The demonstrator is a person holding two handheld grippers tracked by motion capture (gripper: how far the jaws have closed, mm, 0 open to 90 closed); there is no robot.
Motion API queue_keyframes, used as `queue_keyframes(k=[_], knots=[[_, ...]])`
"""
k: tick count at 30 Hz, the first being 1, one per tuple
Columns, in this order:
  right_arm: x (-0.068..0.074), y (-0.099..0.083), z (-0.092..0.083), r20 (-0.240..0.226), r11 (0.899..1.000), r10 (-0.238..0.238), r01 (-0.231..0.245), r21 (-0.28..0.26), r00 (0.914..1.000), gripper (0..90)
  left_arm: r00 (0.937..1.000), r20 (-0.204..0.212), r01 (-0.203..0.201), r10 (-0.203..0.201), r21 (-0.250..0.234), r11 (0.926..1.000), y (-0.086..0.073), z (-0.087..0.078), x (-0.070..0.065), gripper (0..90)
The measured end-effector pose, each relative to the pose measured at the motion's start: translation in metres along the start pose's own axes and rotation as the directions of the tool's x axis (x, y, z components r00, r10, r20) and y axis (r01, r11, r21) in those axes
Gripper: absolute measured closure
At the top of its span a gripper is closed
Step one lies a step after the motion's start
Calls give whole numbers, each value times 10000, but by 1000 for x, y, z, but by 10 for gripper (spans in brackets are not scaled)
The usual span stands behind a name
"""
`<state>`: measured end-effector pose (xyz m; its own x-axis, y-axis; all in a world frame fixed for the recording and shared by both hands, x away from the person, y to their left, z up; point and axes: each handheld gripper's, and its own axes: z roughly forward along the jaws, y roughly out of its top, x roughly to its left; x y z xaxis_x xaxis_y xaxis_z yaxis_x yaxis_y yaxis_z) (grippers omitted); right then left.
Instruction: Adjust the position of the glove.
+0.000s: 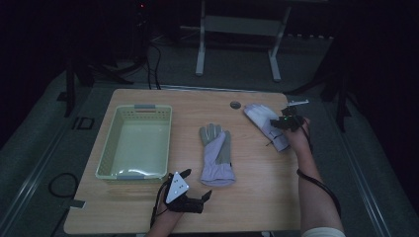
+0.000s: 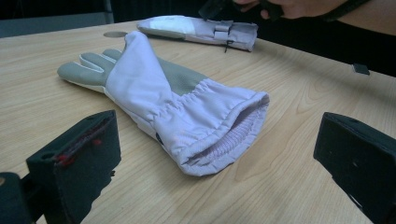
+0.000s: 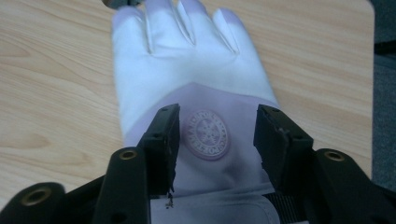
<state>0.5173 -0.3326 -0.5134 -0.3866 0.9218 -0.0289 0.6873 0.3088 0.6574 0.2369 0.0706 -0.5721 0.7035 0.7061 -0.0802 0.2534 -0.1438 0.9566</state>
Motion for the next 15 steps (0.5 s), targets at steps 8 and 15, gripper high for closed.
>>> queue_keyframes(k=[8,15], knots=[[-8,-16,16,-941,9970,741,-717,286,9928,557,10000,2,-56,56,1,10000,0,0,0,9],[2,-13,13,-671,9956,856,-827,446,9941,697,10000,-20,-70,70,8,10000,0,0,-1,9]])
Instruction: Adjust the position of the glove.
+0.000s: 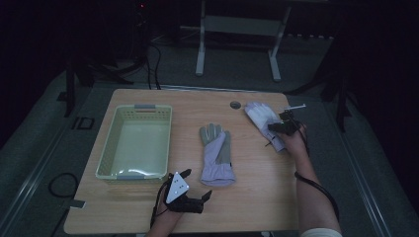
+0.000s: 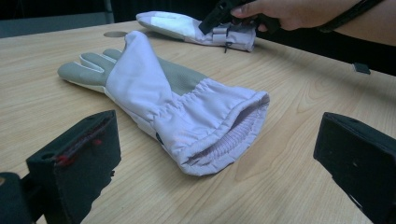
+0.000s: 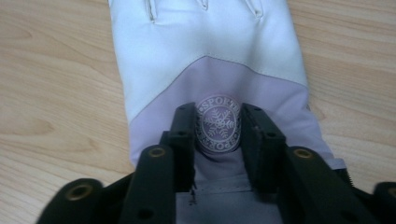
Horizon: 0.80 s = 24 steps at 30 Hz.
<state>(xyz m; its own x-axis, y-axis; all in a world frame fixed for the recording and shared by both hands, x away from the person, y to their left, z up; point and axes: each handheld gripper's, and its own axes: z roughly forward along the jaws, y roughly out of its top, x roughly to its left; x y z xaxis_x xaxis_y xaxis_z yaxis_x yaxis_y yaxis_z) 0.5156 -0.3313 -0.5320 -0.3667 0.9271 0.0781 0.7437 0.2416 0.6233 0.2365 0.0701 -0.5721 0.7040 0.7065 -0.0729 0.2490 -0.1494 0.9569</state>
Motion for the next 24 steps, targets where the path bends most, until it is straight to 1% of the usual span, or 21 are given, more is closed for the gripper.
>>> queue_keyframes(k=[1,3,4,6,7,8,10,12,13,14,15,16,18,19,20,22,23,24], knots=[[0,-1,-1,28,9999,116,-116,-97,9999,713,10000,2,-12,12,2,10000,0,0,0,9],[1,-2,-4,8,9984,525,-525,-226,9986,747,10000,4,-3,3,5,10000,0,0,0,9],[3,-1,-7,47,9980,573,-572,-251,9983,762,10000,12,2,-2,-2,10000,0,0,0,9],[7,1,-14,311,9985,494,-486,-249,9983,778,10000,20,-13,13,-8,10000,0,0,0,9],[10,3,-18,448,9989,378,-365,-300,9983,783,10000,23,-29,29,-12,10000,0,0,0,9],[13,4,-23,489,9989,323,-306,-368,9983,784,10000,24,-41,41,-9,10000,0,0,0,9],[17,5,-35,340,9968,456,-433,-667,9984,785,10000,12,-49,49,-14,10000,0,0,-1,9],[21,7,-48,284,9940,578,-549,-944,9979,785,10000,0,-49,49,-5,10000,0,0,-1,9],[21,7,-48,284,9940,578,-549,-944,9979,785,10000,0,-49,49,-5,10000,0,0,-1,9],[24,6,-54,261,9917,683,-650,-1112,9973,785,10000,-13,-46,46,11,10000,0,0,0,9],[30,3,-65,169,9876,877,-847,-1319,9960,785,10000,-20,-33,33,17,10000,0,0,0,9],[34,1,-72,167,9855,1054,-1022,-1353,9943,786,10000,-24,-28,28,13,10000,0,0,0,9],[41,-2,-86,148,9816,1237,-1202,-1484,9922,786,10000,-12,-45,45,12,10000,0,0,0,9],[43,-4,-93,108,9771,1422,-1386,-1617,9898,787,10000,-10,-55,55,12,10000,0,0,-1,9],[46,-4,-101,139,9741,1529,-1483,-1706,9881,787,10000,-10,-55,55,12,10000,0,0,-1,9],[52,-7,-113,281,9717,1577,-1501,-1822,9871,787,9999,1,-118,118,17,9999,0,0,-1,9],[57,-9,-121,353,9667,1747,-1646,-1962,9840,787,9999,-2,-122,122,14,9999,0,0,-1,9],[60,-11,-126,384,9657,1782,-1673,-1985,9832,787,9999,2,-119,119,22,9999,0,0,-1,9]])
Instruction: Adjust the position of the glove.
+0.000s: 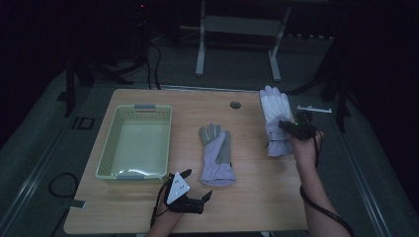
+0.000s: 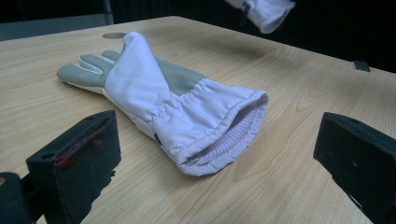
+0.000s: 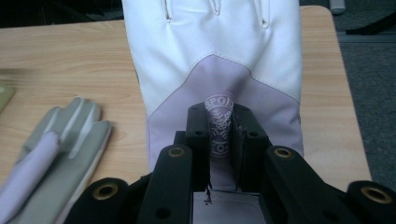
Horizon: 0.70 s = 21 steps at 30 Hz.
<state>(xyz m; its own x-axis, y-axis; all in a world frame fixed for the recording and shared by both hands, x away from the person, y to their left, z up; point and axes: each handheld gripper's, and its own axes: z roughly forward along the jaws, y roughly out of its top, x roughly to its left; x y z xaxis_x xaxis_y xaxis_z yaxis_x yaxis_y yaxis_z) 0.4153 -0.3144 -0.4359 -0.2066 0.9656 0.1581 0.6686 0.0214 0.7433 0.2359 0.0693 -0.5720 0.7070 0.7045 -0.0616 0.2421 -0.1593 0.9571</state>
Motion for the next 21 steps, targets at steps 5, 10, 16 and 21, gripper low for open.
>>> queue_keyframes(k=[5,10,16,21], knots=[[11,-14,-20,114,9993,386,-385,-29,9992,786,10000,-6,60,-60,10,10000,0,0,1,9],[16,-41,-25,310,9950,996,-995,-53,9945,785,10000,-26,-85,85,20,10000,0,0,-1,9],[24,-72,-25,263,9903,1390,-1391,20,9899,781,10000,-33,-87,87,-12,10000,0,0,-1,9],[23,-91,-13,581,9842,1734,-1750,251,9831,781,9999,-48,-158,158,7,9999,0,0,-2,9]])
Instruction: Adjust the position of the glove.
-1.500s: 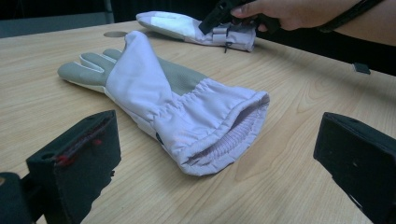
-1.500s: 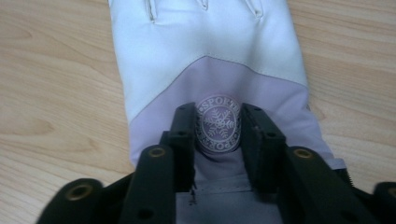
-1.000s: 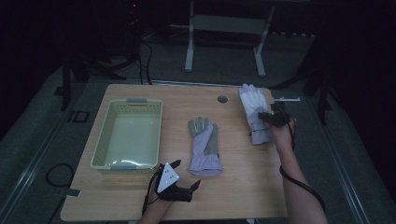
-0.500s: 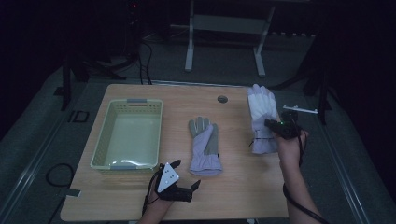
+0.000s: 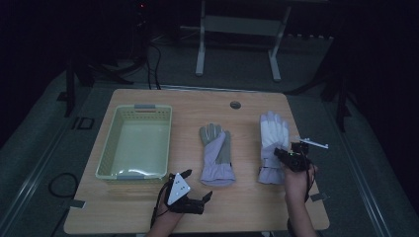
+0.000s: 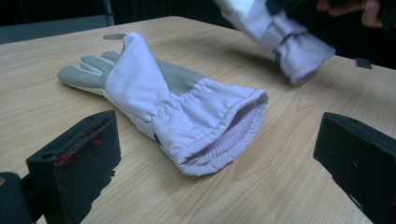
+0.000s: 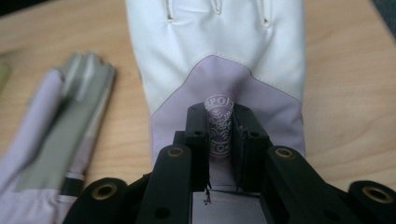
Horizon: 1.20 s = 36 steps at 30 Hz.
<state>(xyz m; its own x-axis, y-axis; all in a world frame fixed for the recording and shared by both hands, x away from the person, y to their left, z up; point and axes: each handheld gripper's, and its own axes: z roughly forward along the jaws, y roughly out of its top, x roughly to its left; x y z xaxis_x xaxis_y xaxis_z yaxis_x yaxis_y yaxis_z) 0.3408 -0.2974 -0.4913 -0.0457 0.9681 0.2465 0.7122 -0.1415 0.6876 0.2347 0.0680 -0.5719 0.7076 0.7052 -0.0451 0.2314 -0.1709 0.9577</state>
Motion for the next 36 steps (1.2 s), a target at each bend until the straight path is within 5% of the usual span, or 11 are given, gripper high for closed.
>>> queue_keyframes(k=[6,11,18,23,31,36], knots=[[-4,-5,28,602,9987,94,-125,503,9981,752,10000,1,20,-20,-1,10000,0,0,0,9],[-8,-11,42,613,9969,248,-293,730,9978,656,10000,12,-11,11,-1,10000,0,0,0,9],[-7,3,33,668,9961,-551,503,720,9962,530,10000,42,-39,39,-9,10000,0,0,0,9],[-7,15,24,220,9895,-1257,1237,748,9918,480,10000,54,-29,29,23,10000,0,0,0,9],[-12,24,13,-584,9613,-2660,2693,584,9622,435,10000,53,50,-50,26,10000,0,0,0,9],[-22,30,0,-1191,9318,-3444,3546,781,9312,482,9999,96,91,-91,23,10000,0,0,1,9]])
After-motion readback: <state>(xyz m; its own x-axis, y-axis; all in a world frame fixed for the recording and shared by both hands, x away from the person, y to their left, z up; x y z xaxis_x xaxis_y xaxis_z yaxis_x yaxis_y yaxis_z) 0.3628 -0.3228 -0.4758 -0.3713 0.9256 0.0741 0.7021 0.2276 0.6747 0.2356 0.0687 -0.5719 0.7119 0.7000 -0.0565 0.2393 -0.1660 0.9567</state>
